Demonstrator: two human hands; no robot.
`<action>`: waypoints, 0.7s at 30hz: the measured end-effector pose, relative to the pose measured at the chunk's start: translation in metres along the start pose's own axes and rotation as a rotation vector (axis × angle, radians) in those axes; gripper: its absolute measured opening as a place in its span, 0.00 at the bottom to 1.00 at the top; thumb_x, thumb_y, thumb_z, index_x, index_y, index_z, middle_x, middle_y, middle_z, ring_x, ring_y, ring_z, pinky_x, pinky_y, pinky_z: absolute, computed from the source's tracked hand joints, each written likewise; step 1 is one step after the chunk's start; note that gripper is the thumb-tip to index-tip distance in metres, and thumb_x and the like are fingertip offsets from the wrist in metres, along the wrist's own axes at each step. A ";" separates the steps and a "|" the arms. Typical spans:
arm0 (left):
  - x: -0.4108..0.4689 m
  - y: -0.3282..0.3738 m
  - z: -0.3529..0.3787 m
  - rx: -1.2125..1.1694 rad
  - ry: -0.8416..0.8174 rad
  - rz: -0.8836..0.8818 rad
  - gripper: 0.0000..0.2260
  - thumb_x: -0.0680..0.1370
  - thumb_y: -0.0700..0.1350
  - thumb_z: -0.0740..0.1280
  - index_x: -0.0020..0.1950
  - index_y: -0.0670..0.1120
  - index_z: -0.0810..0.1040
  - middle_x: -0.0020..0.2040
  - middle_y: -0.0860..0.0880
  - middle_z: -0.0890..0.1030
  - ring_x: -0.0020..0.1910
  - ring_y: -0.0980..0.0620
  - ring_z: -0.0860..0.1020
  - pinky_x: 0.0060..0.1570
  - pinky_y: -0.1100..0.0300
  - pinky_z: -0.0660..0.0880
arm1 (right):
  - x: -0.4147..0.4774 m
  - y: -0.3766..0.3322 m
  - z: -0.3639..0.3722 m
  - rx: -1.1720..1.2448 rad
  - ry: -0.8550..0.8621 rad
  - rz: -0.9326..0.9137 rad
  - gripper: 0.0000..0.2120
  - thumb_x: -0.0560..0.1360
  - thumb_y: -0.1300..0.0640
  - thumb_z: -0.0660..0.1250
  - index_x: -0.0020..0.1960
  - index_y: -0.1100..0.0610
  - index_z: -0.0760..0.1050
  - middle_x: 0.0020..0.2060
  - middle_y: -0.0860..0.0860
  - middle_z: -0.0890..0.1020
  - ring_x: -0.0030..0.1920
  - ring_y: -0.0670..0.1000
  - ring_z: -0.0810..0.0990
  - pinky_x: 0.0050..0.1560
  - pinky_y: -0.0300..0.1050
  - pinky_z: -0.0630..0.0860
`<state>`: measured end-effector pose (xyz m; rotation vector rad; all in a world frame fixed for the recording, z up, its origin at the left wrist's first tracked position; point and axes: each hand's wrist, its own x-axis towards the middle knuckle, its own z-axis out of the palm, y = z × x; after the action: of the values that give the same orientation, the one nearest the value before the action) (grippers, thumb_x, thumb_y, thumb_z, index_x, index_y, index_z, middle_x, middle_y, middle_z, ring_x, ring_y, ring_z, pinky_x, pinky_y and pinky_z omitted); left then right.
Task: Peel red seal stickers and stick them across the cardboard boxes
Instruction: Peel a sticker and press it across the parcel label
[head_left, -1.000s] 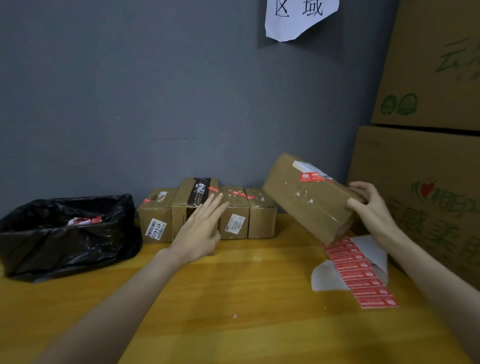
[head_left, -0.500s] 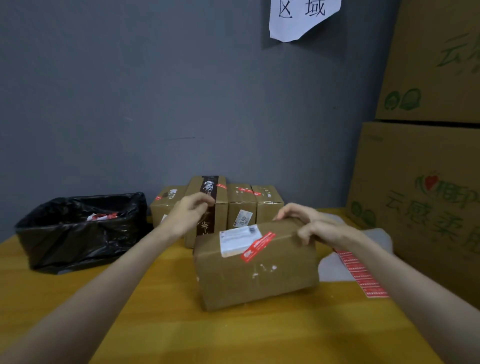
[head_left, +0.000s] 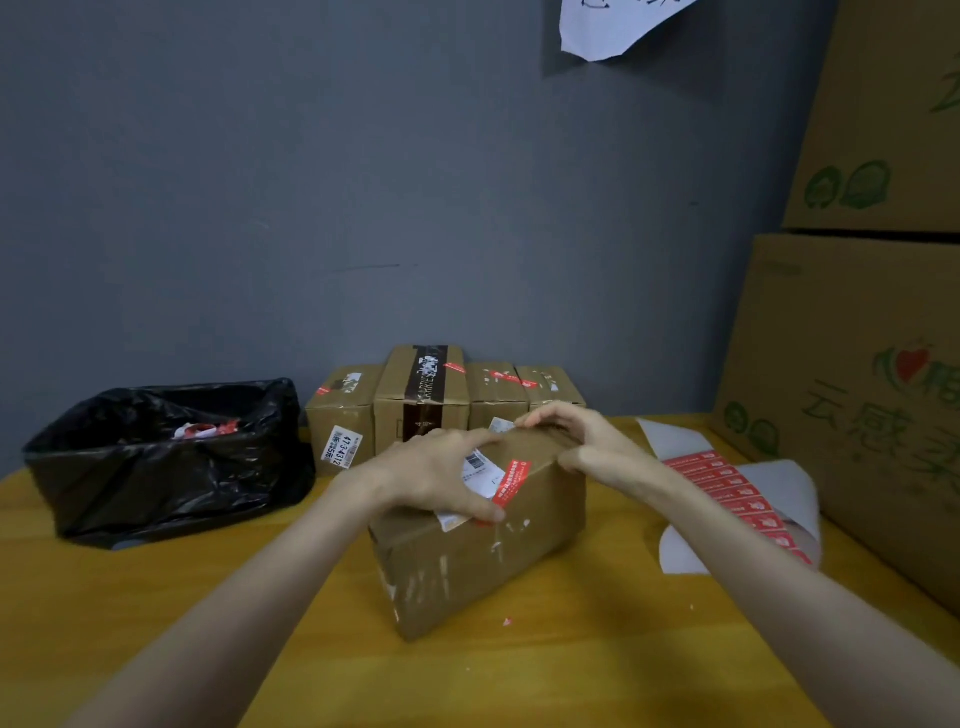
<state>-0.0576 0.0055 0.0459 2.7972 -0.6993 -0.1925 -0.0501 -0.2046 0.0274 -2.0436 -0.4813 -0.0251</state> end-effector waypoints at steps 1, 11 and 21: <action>0.001 0.000 0.002 0.033 0.043 -0.035 0.38 0.68 0.63 0.70 0.74 0.61 0.56 0.70 0.51 0.68 0.68 0.48 0.66 0.63 0.49 0.67 | 0.003 0.002 0.005 0.023 0.057 -0.020 0.23 0.69 0.79 0.57 0.55 0.59 0.74 0.59 0.51 0.76 0.61 0.46 0.74 0.54 0.33 0.75; 0.026 -0.024 0.011 -0.186 0.104 -0.035 0.35 0.62 0.67 0.72 0.67 0.59 0.71 0.60 0.56 0.76 0.58 0.53 0.73 0.57 0.49 0.73 | 0.017 0.018 0.025 -0.156 0.243 -0.080 0.07 0.75 0.62 0.66 0.50 0.57 0.83 0.50 0.45 0.81 0.51 0.37 0.76 0.52 0.29 0.72; 0.034 -0.035 0.021 -0.210 0.205 -0.042 0.13 0.80 0.55 0.58 0.64 0.63 0.73 0.66 0.61 0.72 0.66 0.56 0.69 0.63 0.47 0.67 | 0.036 0.018 0.025 -0.245 0.200 -0.027 0.05 0.72 0.60 0.71 0.44 0.51 0.84 0.50 0.45 0.80 0.56 0.44 0.75 0.60 0.46 0.71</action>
<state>-0.0166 0.0147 0.0141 2.5848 -0.5389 0.0135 -0.0149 -0.1796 0.0079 -2.2445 -0.3947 -0.3156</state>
